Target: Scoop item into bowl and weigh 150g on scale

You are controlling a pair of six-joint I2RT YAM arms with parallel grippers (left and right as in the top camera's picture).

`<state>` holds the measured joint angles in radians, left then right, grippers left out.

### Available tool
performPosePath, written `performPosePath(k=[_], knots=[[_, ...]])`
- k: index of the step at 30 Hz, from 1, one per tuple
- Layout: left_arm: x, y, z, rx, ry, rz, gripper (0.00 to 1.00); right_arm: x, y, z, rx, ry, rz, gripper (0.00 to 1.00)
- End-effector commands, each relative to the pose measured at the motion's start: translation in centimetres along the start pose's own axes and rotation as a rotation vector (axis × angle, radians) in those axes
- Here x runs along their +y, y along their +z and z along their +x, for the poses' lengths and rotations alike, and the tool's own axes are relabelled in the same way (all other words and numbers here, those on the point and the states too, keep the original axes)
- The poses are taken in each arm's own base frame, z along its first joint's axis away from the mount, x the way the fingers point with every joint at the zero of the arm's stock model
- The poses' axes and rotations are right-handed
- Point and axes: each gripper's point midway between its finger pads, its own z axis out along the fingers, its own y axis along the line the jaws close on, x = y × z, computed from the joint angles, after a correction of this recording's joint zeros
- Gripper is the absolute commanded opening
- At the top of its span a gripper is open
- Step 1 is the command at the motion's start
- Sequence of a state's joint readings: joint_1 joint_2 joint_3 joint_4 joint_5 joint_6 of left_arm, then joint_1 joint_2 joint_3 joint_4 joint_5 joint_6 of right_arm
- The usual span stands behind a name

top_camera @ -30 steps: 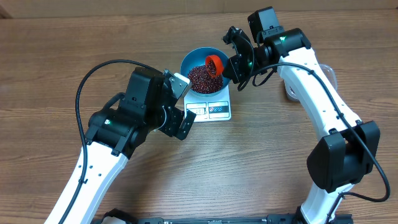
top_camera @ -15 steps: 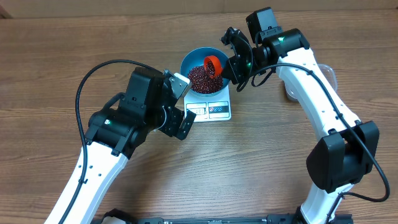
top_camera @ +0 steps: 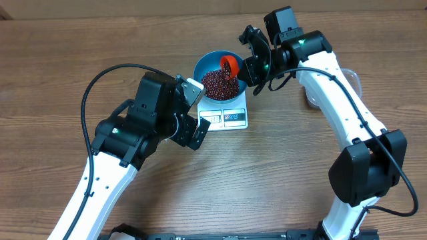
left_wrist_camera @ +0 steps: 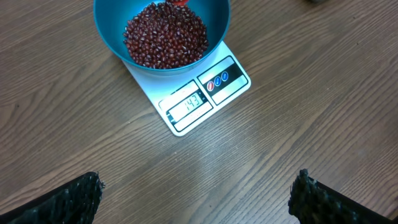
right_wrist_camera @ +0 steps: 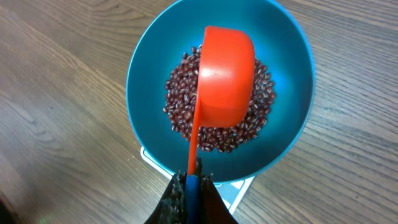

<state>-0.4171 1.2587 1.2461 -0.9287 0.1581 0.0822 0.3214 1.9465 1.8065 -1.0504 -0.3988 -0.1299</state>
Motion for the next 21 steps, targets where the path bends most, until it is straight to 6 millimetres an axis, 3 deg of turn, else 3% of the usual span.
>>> performPosePath(k=[1, 3, 7, 21], knots=[[-0.1, 0.0, 0.2, 0.004, 0.014, 0.013, 1.0, 1.2, -1.0, -0.9, -0.029, -0.062, -0.029, 0.04], [-0.1, 0.1, 0.2, 0.004, 0.014, 0.013, 1.0, 1.7, -0.9, -0.3, -0.008, -0.128, -0.047, 0.04], [-0.1, 0.0, 0.2, 0.003, 0.015, 0.013, 1.0, 0.3, -0.9, -1.0, -0.03, -0.014, 0.033, 0.04], [-0.1, 0.1, 0.2, 0.004, 0.014, 0.013, 1.0, 0.5, -0.8, -0.6, -0.014, -0.03, 0.026, 0.03]])
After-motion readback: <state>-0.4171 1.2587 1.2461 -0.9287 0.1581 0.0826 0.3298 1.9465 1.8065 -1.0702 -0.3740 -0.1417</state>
